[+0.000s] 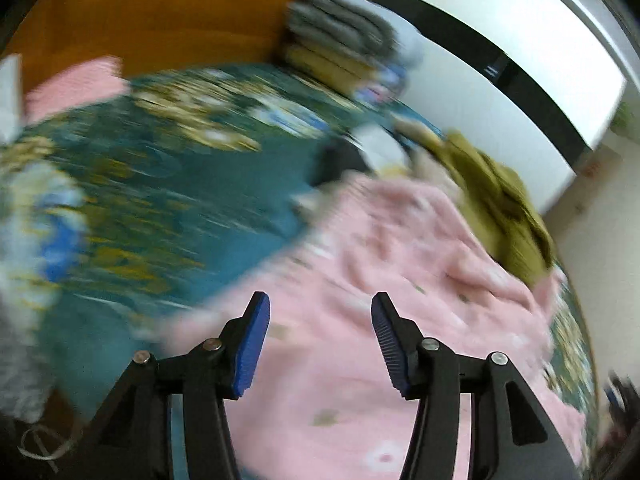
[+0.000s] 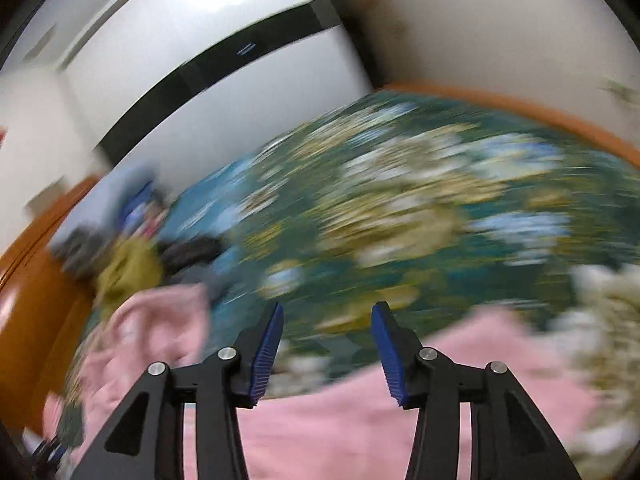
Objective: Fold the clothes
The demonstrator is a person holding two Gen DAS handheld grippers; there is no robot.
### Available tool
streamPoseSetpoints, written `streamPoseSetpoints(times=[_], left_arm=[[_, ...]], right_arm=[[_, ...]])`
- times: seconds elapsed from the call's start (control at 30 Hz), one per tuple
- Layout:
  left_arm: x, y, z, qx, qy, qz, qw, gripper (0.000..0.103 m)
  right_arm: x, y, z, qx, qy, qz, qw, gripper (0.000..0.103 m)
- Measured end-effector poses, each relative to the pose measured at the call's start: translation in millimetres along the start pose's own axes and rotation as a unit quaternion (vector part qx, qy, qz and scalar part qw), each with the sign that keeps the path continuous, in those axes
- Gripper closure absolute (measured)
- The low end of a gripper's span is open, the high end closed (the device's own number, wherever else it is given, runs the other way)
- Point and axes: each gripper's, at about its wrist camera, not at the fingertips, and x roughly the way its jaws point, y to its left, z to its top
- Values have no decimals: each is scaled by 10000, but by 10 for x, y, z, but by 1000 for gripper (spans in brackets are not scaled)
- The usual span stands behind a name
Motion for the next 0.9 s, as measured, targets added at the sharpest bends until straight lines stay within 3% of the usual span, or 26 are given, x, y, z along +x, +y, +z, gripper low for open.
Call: streamPoseSetpoints(times=[0.07, 0.17, 0.3, 0.43, 0.47, 0.5, 0.53, 0.6, 0.8, 0.9], left_arm=[[167, -158, -57, 228, 258, -241, 9991, 49], [188, -221, -102, 446, 286, -289, 9982, 49], [97, -173, -115, 566, 217, -461, 9971, 47], [85, -64, -100, 505, 169, -325, 9981, 45], [100, -40, -95, 468, 178, -290, 9983, 45], [116, -17, -95, 418, 209, -291, 9985, 45], [131, 6, -95, 369, 239, -291, 9986, 45], [145, 34, -100, 327, 281, -296, 9986, 45], [101, 55, -113, 354, 244, -205, 9989, 45], [95, 60, -97, 344, 211, -126, 9991, 45]], right_arm=[[352, 421, 10, -305, 333, 332, 9984, 54], [997, 922, -203, -526, 1037, 637, 9912, 54], [1682, 1249, -473, -518, 1611, 639, 9835, 54], [1970, 1407, -628, -185, 1846, 790, 9795, 56], [2011, 1449, -669, -133, 1876, 813, 9788, 62], [2051, 1491, -709, -81, 1905, 835, 9781, 77], [2037, 1485, -717, -52, 1913, 827, 9780, 86], [2009, 1473, -733, 6, 1929, 809, 9779, 91], [1238, 1032, -54, -99, 795, 646, 9947, 93], [668, 636, 388, -340, 95, 65, 9994, 103]])
